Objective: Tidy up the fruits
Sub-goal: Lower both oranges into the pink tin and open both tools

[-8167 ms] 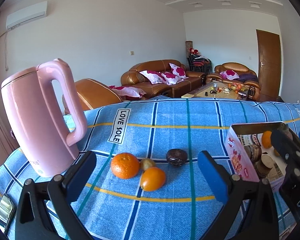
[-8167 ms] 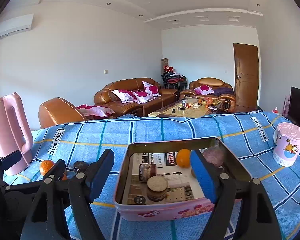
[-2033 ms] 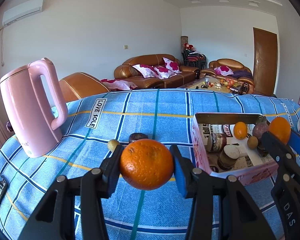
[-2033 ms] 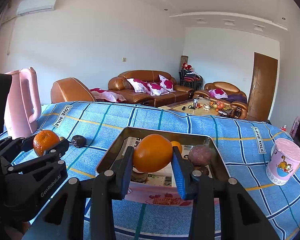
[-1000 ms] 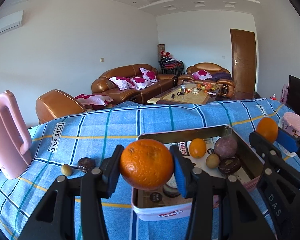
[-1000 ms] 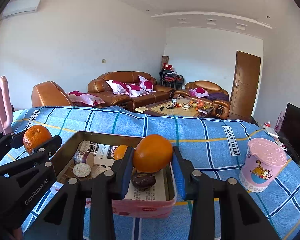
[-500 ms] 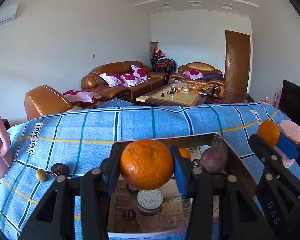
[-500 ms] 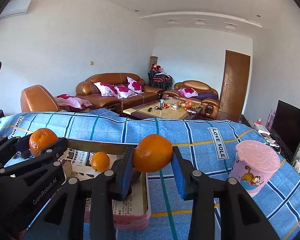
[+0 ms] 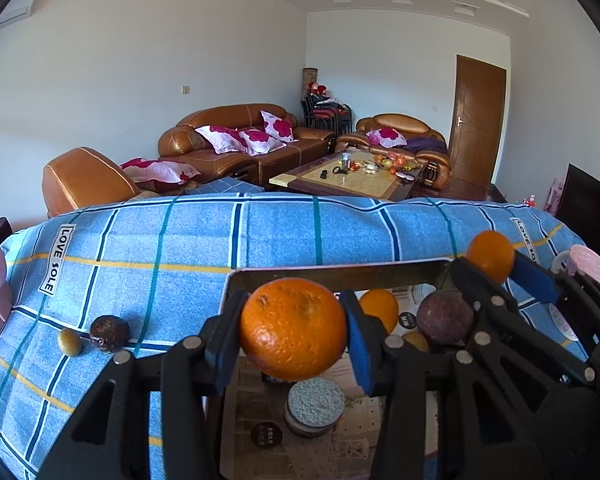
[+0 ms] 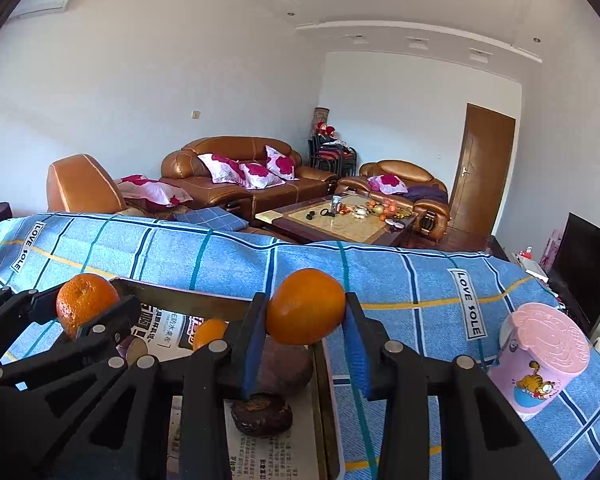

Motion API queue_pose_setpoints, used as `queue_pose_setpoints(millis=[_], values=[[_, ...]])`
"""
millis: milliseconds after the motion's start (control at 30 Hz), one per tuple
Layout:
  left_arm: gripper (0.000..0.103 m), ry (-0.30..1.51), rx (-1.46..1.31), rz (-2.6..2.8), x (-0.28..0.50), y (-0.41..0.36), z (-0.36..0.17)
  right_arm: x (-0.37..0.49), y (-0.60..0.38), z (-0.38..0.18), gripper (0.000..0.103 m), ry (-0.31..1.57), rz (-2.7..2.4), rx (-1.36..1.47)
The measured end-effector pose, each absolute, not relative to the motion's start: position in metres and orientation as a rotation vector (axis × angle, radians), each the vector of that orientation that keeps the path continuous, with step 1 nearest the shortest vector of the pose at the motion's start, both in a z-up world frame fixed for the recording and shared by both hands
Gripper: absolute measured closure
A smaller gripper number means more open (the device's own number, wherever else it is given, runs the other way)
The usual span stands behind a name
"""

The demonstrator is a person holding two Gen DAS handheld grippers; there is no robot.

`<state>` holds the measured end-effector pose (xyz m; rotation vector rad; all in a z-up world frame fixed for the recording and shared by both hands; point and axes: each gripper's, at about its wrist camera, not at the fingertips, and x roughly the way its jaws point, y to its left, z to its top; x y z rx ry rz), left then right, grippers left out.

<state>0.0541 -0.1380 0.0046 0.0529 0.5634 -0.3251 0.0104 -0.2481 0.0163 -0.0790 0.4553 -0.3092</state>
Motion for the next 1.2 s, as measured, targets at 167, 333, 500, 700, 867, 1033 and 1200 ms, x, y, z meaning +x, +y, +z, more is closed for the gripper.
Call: queue_pose_setpoints(millis=[167, 333, 500, 700, 867, 1033, 1200], values=[[0.054, 0.614, 0.007, -0.311, 0.064, -0.129, -0.001, 0.031, -0.252, 0.004, 0.063, 0.569, -0.160, -0.038], [0.055, 0.633, -0.016, -0.313, 0.068, -0.125, -0.003, 0.036, -0.253, -0.004, 0.063, 0.619, -0.052, -0.010], [0.054, 0.637, -0.015, -0.321, 0.068, -0.125, -0.004, 0.034, -0.252, -0.006, 0.063, 0.619, -0.024, -0.020], [0.054, 0.640, -0.025, -0.332, 0.069, -0.121, -0.004, 0.022, -0.256, -0.001, 0.063, 0.567, 0.071, 0.041], [0.054, 0.636, -0.015, -0.333, 0.067, -0.122, -0.003, 0.018, -0.273, 0.000, 0.061, 0.555, 0.201, 0.238], [0.054, 0.625, 0.004, -0.327, 0.064, -0.125, -0.002, 0.007, -0.286, 0.007, 0.060, 0.469, 0.110, 0.316], [0.053, 0.598, 0.075, -0.320, 0.058, -0.138, 0.000, 0.001, -0.288, 0.014, 0.060, 0.416, -0.103, 0.222]])
